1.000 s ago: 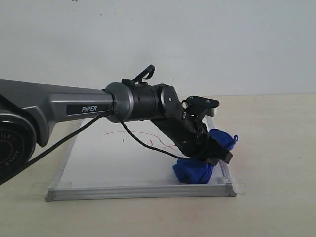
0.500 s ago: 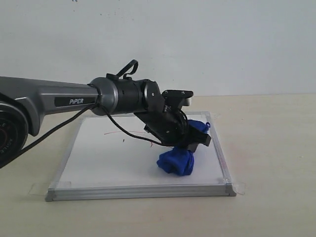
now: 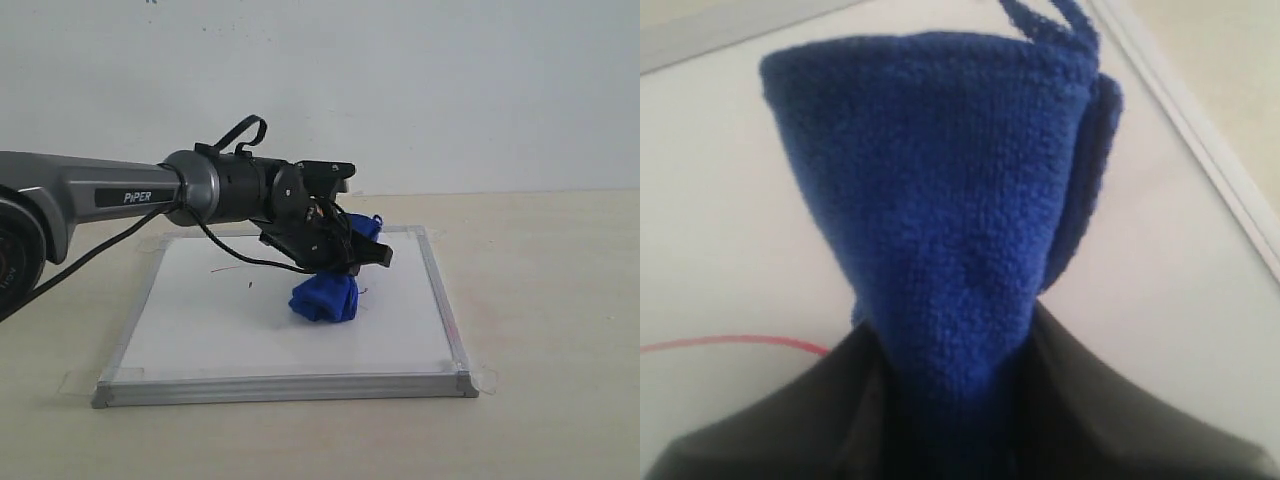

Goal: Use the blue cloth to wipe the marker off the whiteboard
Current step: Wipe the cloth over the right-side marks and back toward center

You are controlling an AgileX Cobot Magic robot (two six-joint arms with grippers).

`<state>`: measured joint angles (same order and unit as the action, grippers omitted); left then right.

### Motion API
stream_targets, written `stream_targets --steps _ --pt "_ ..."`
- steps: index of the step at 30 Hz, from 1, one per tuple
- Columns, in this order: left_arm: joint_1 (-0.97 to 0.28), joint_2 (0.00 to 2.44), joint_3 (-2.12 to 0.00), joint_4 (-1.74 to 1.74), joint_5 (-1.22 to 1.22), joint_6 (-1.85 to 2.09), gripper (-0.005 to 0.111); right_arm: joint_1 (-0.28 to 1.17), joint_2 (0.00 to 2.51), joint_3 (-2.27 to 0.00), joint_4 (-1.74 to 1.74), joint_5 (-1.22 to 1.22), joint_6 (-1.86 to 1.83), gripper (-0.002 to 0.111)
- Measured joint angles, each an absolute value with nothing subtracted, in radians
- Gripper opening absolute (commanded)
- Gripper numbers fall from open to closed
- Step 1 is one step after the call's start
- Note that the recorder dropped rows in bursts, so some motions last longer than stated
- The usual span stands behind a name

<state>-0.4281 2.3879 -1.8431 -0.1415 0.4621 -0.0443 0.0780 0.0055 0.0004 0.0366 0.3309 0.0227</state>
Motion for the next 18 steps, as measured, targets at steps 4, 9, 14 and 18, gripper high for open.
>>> stream_targets --steps 4,9,14,18 --pt "-0.404 2.388 -1.843 -0.104 0.457 -0.178 0.004 0.078 0.005 0.000 0.037 0.331 0.023 0.000" --pt "-0.392 2.388 -1.843 -0.134 0.447 -0.230 0.004 0.078 0.005 0.000 0.037 0.331 0.023 0.000" --pt "-0.411 2.388 -1.843 -0.205 0.447 -0.219 0.004 0.078 0.005 0.000 0.037 0.331 0.023 0.000" --pt "-0.440 2.388 -1.843 -0.215 0.447 -0.209 0.004 0.078 0.005 0.000 0.037 0.331 0.023 0.000"
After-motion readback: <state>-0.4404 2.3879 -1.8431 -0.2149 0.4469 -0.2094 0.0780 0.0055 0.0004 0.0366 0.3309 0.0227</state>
